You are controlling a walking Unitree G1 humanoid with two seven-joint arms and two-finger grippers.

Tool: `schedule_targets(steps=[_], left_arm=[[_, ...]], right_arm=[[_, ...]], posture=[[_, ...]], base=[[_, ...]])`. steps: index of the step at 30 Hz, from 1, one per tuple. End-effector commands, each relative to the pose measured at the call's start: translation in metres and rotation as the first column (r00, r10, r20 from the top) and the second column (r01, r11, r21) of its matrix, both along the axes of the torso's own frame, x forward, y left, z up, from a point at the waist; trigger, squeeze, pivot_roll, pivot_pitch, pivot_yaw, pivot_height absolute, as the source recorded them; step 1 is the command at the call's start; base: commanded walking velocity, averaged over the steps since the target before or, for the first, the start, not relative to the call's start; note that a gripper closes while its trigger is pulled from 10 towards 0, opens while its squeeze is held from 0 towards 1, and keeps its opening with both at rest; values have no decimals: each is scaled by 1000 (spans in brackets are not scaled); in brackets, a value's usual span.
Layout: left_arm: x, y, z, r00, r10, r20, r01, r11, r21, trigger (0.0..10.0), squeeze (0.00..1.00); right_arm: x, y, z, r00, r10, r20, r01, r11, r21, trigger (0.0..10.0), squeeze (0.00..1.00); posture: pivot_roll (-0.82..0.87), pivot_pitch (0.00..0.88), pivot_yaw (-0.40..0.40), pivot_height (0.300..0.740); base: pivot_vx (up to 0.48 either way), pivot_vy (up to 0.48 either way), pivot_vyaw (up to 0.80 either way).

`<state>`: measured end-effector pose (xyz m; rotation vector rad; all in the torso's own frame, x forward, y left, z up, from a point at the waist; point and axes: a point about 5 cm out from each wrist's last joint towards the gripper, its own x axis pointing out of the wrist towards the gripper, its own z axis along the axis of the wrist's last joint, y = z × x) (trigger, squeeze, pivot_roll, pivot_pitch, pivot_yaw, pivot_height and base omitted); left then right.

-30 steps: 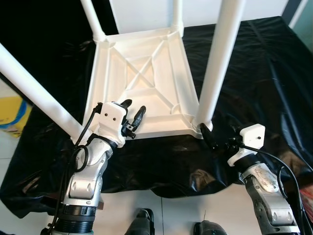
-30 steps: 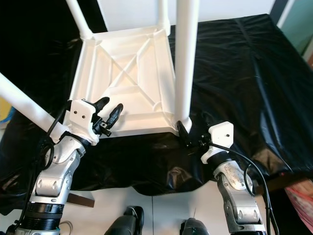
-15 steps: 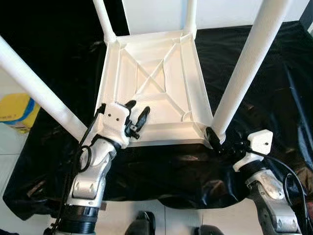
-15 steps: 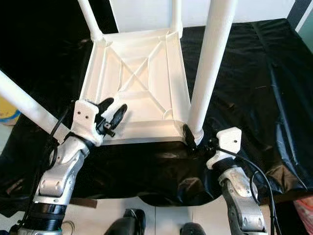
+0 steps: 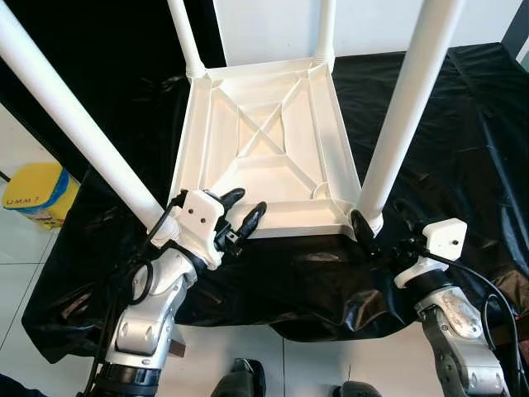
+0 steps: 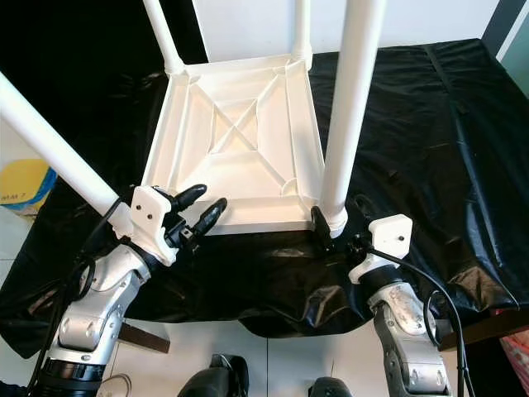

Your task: Building children table

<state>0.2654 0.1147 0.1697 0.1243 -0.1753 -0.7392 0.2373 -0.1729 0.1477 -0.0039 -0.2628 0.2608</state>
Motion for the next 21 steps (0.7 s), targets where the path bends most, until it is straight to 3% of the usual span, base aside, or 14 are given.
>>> schedule_targets(steps=[1, 5, 12, 17, 21], left_arm=[[-4, -1, -1, 1000, -8, -14, 8, 1000, 0, 10000, 0], [-7, -3, -2, 999, -22, -43, 21, 999, -31, 10000, 0], [-23, -7, 4, 982, -184, -53, 181, 982, -43, 10000, 0], [-31, -7, 4, 957, -284, -67, 285, 959, 5, 10000, 0], [-28, -6, 5, 958, -278, -73, 280, 960, 21, 10000, 0]], right_arm=[[-3, 2, -3, 1000, 1, -12, -1, 1000, 3, 10000, 0], [-5, 6, -2, 1000, -6, -12, 6, 1000, 20, 10000, 0], [1, 14, 12, 1000, -8, 26, 7, 999, 38, 10000, 0], [6, 18, 27, 997, -5, 73, 2, 999, 41, 10000, 0], [10, 18, 34, 995, -31, 91, 27, 999, 40, 10000, 0]], posture=[[-87, 172, 94, 740], [-85, 175, 96, 740], [-78, 173, 93, 740], [-73, 166, 85, 740], [-75, 166, 83, 740]], base=[[0, 0, 0], [0, 0, 0], [0, 0, 0], [0, 0, 0], [0, 0, 0]])
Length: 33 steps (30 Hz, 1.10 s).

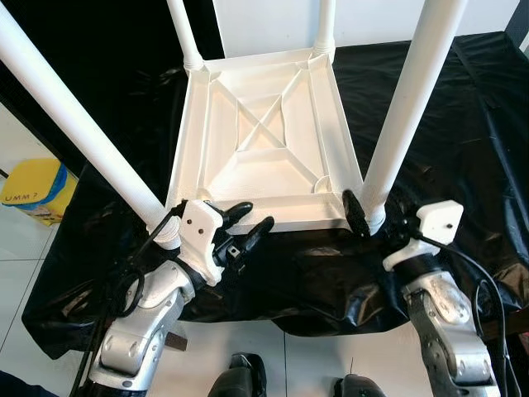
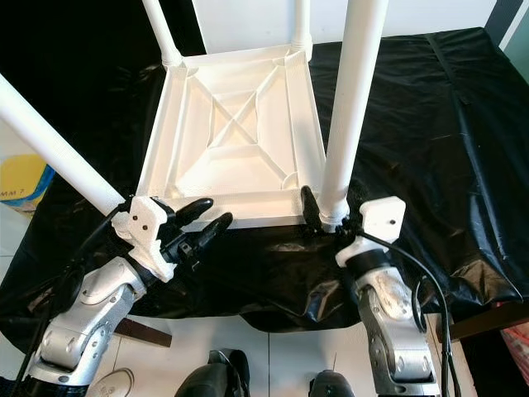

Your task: Building children table

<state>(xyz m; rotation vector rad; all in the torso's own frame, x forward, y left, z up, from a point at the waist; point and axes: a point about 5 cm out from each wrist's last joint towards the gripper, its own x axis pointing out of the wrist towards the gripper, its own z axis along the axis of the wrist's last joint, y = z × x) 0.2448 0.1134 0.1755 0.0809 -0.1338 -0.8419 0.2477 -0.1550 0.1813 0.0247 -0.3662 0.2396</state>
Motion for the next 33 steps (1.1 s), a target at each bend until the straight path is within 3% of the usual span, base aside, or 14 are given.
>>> schedule_targets(steps=[1, 11, 14, 16, 18, 21, 26, 28, 31, 33], left_arm=[[-7, -4, -1, 984, -176, -14, 177, 983, 41, 10000, 0], [-8, -6, -4, 988, -152, -11, 152, 987, 57, 10000, 0], [-3, -4, -6, 998, -65, 2, 65, 997, 45, 10000, 0], [7, -2, -4, 999, 32, 22, -33, 999, 17, 10000, 0], [11, -1, -3, 998, 61, 29, -61, 998, 7, 10000, 0], [32, 4, -1, 985, 163, 59, -164, 986, 10, 10000, 0], [43, 7, -2, 977, 204, 63, -206, 978, 19, 10000, 0], [56, 12, -7, 961, 268, 70, -270, 963, 21, 10000, 0], [61, 14, -11, 952, 300, 54, -301, 954, 13, 10000, 0], [69, 17, -18, 926, 376, 22, -375, 927, -15, 10000, 0]], right_arm=[[0, 0, 1, 1000, -19, -7, 19, 1000, -5, 10000, 0], [-5, -4, -8, 997, -67, -32, 66, 997, -28, 10000, 0], [-13, -4, -17, 995, -90, -48, 88, 995, -48, 10000, 0], [-12, -3, -20, 994, -97, -52, 94, 994, -57, 10000, 0], [-11, -2, -21, 994, -98, -52, 95, 994, -59, 10000, 0], [-3, -3, -24, 994, -100, -52, 96, 993, -73, 10000, 0], [1, -5, -27, 993, -102, -56, 98, 992, -80, 10000, 0], [5, -8, -34, 992, -112, -66, 106, 991, -87, 10000, 0], [7, -9, -38, 990, -120, -69, 113, 989, -93, 10000, 0], [10, -13, -46, 985, -148, -85, 139, 985, -99, 10000, 0]], posture=[[-75, 166, 83, 740], [-76, 172, 80, 740], [-87, 167, 83, 740], [-101, 150, 87, 740], [-101, 150, 87, 740], [-122, 115, 96, 740], [-124, 98, 95, 740], [-125, 81, 97, 740], [-128, 62, 96, 740], [-127, 48, 98, 740]], base=[[0, 0, 0], [0, 0, 0], [0, 0, 0], [0, 0, 0], [0, 0, 0], [0, 0, 0], [0, 0, 0], [0, 0, 0], [0, 0, 0], [0, 0, 0]])
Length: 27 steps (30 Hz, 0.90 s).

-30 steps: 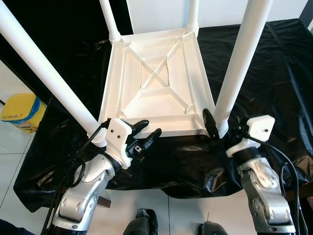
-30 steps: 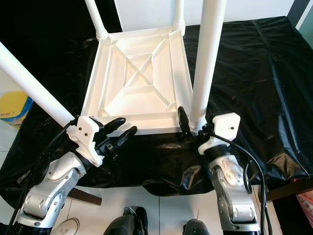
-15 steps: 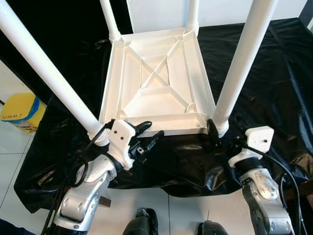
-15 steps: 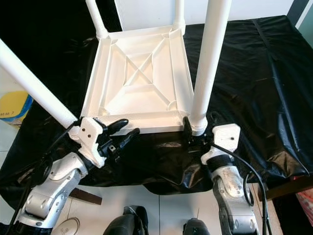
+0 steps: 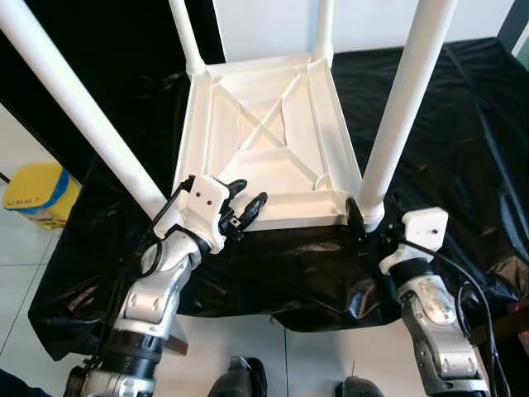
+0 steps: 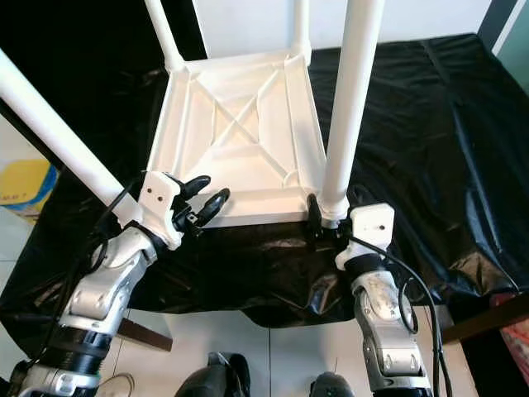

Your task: Building children table

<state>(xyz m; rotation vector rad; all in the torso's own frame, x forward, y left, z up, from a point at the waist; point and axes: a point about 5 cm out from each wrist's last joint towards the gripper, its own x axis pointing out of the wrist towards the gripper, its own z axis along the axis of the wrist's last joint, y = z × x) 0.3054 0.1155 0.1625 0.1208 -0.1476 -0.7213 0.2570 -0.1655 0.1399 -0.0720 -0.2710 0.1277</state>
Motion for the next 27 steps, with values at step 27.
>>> schedule_targets(steps=[27], left_arm=[[21, -9, -12, 964, 264, 4, -263, 961, -86, 10000, 0]], right_arm=[[20, -3, -4, 999, -49, 20, 49, 999, -4, 10000, 0]], posture=[[-68, 92, -4, 740]], base=[[0, 0, 0]])
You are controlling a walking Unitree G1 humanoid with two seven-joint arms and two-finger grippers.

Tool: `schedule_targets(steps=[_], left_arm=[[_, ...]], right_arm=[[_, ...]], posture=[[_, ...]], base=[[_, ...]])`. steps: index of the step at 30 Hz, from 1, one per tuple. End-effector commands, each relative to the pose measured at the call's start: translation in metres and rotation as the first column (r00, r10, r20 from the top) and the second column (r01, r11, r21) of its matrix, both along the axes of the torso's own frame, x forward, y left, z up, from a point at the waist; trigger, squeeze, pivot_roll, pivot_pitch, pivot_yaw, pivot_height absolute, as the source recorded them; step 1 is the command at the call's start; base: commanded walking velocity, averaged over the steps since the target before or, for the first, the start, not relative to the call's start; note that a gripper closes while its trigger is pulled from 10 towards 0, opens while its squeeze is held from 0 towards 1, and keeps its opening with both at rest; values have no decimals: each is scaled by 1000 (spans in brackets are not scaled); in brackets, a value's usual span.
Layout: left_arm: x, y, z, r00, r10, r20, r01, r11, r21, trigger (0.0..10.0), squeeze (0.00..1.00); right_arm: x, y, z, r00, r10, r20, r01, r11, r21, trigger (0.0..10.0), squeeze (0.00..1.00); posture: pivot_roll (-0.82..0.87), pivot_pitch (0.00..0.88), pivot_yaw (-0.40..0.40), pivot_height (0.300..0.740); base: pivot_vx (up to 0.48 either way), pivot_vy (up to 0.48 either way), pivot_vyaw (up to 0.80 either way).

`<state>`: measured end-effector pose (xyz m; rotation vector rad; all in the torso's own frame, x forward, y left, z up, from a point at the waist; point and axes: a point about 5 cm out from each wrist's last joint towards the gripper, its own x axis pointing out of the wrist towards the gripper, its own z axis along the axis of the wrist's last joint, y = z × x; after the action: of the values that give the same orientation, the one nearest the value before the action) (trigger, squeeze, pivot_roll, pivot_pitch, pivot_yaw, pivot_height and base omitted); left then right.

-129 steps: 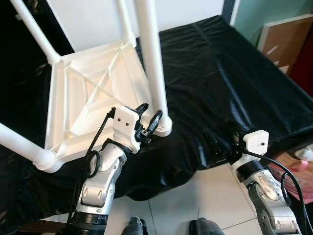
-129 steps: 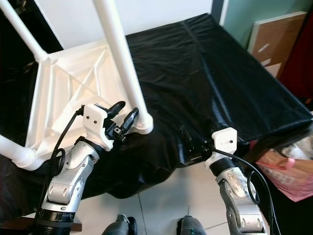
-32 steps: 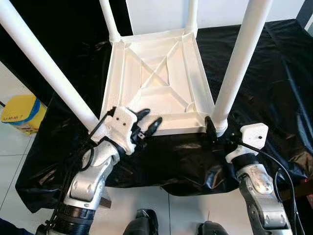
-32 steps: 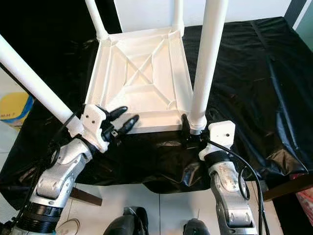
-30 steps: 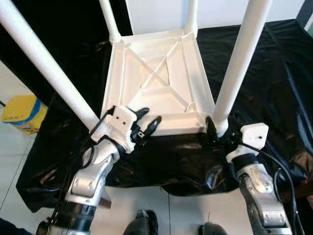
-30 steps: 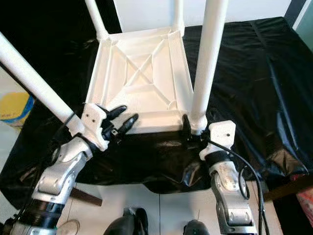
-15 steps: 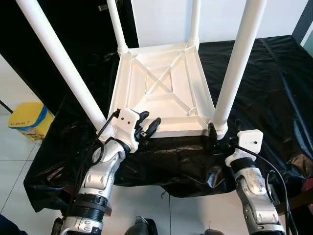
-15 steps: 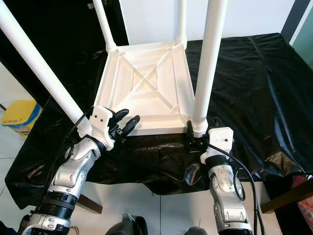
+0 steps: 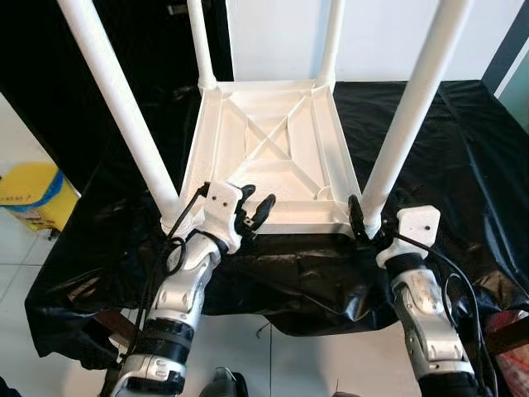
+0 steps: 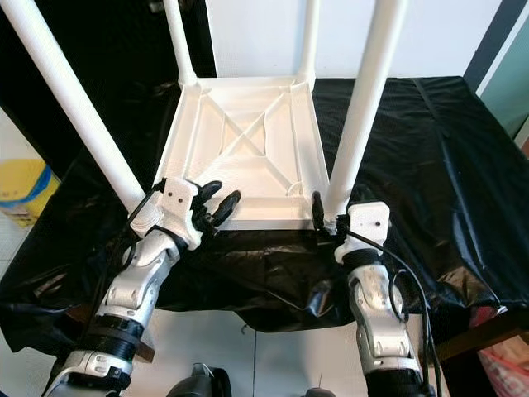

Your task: Building children table

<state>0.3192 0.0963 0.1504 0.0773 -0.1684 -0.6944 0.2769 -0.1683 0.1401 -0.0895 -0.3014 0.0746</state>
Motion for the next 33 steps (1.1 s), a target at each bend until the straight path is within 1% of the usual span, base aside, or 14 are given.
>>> schedule_targets(steps=[1, 5, 9, 12, 13, 17, 21, 23, 24, 27, 28, 30, 32, 33], left_arm=[[8, 11, 2, 969, 246, 2, -245, 969, -42, 10000, 0], [8, 14, 2, 967, 253, 8, -252, 966, -47, 10000, 0], [4, 18, 0, 967, 254, 20, -253, 967, -40, 10000, 0], [0, 15, -4, 978, 208, 7, -208, 978, -22, 10000, 0], [-2, 14, -5, 980, 197, 2, -197, 980, -18, 10000, 0], [-4, 14, -6, 982, 187, -7, -187, 982, -18, 10000, 0], [-10, 13, -6, 986, 163, -26, -164, 986, -33, 10000, 0], [-16, 10, -4, 992, 121, -24, -122, 992, -36, 10000, 0], [-16, 10, -4, 992, 121, -24, -122, 992, -36, 10000, 0], [-25, 4, 0, 1000, 14, -14, -14, 1000, -20, 10000, 0], [-25, 4, 0, 1000, 14, -14, -14, 1000, -20, 10000, 0], [-33, 0, 3, 998, -64, -11, 64, 998, -10, 10000, 0], [-41, -5, 4, 989, -148, -13, 148, 989, 20, 10000, 0], [-44, -6, 4, 985, -171, -12, 171, 985, 35, 10000, 0]], right_arm=[[1, 0, -5, 1000, 10, -16, -10, 1000, 5, 10000, 0], [2, 2, -6, 1000, 18, -21, -17, 1000, 8, 10000, 0], [2, 4, -9, 1000, 10, -29, -10, 1000, 4, 10000, 0], [2, 3, -10, 1000, -9, -18, 9, 1000, 2, 10000, 0], [1, 3, -11, 1000, -5, -24, 6, 1000, 15, 10000, 0], [0, 1, -13, 999, -20, -35, 21, 999, 36, 10000, 0], [-3, 1, -11, 999, -35, -28, 37, 997, 61, 10000, 0], [-3, 2, -7, 999, -43, -24, 45, 996, 78, 10000, 0], [-3, 2, -7, 999, -43, -24, 45, 996, 78, 10000, 0], [2, 3, 3, 999, -52, -15, 53, 994, 99, 10000, 0], [2, 3, 3, 999, -52, -15, 53, 994, 99, 10000, 0], [7, 4, 11, 998, -56, -7, 56, 994, 91, 10000, 0], [12, 7, 21, 998, -55, 5, 54, 995, 79, 10000, 0], [15, 8, 25, 999, -51, 11, 50, 996, 72, 10000, 0]], posture=[[-59, 94, -6, 740], [-55, 96, -5, 740], [-46, 98, 6, 740], [-44, 101, 22, 740], [-44, 99, 29, 740], [-46, 99, 35, 740], [-54, 102, 47, 740], [-54, 106, 50, 740], [-54, 106, 50, 740], [-54, 110, 51, 740], [-54, 110, 51, 740], [-54, 111, 49, 740], [-52, 111, 49, 740], [-52, 111, 49, 740]], base=[[0, 0, 0], [0, 0, 0], [0, 0, 0], [0, 0, 0], [0, 0, 0], [0, 0, 0], [0, 0, 0], [0, 0, 0], [0, 0, 0], [0, 0, 0], [0, 0, 0], [0, 0, 0], [0, 0, 0], [0, 0, 0]])
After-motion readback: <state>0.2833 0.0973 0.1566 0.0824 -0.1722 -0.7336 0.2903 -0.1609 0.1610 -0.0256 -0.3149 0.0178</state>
